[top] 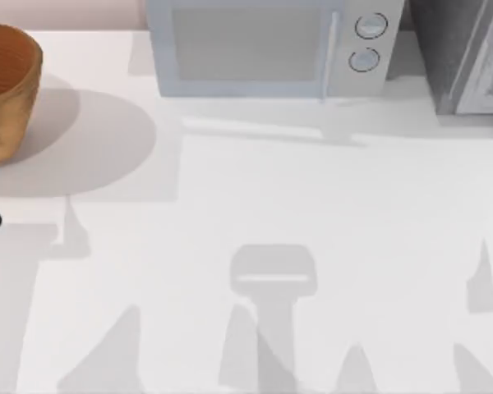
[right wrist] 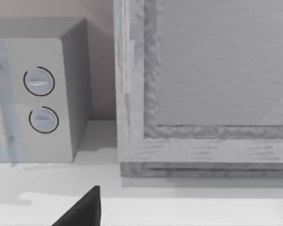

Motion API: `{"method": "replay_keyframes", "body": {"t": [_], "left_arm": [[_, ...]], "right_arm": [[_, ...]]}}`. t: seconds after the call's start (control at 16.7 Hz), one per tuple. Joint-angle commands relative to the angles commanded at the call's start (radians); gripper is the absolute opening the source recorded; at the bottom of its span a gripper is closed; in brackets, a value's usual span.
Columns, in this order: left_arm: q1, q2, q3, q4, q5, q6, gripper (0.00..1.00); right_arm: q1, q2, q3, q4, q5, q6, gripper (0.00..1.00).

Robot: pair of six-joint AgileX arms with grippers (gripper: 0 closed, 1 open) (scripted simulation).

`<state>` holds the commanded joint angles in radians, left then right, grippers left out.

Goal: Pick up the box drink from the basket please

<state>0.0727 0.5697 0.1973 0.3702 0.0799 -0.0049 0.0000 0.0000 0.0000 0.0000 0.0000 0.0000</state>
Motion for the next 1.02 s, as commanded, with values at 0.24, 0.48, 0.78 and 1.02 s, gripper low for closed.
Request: {"method": "replay_keyframes", "body": {"t": [0.24,0.48,0.78,1.02], "left_arm": [[0.054,0.357,0.14,0.242,0.06,0.007,1.0],[0.116,0.722,0.278,0.476,0.128,0.012,1.0],[0.187,1.118,0.422,0.714,0.208,0.014,1.0],[0.227,1.331,0.497,0.833,0.254,0.016,1.0]], "right_arm": [[0.0,0.0,0.0,0.0,0.0,0.0,1.0],[0.0,0.0,0.0,0.0,0.0,0.0,1.0],[0.0,0.0,0.0,0.0,0.0,0.0,1.0],[0.0,0.0,0.0,0.0,0.0,0.0,1.0]]}}
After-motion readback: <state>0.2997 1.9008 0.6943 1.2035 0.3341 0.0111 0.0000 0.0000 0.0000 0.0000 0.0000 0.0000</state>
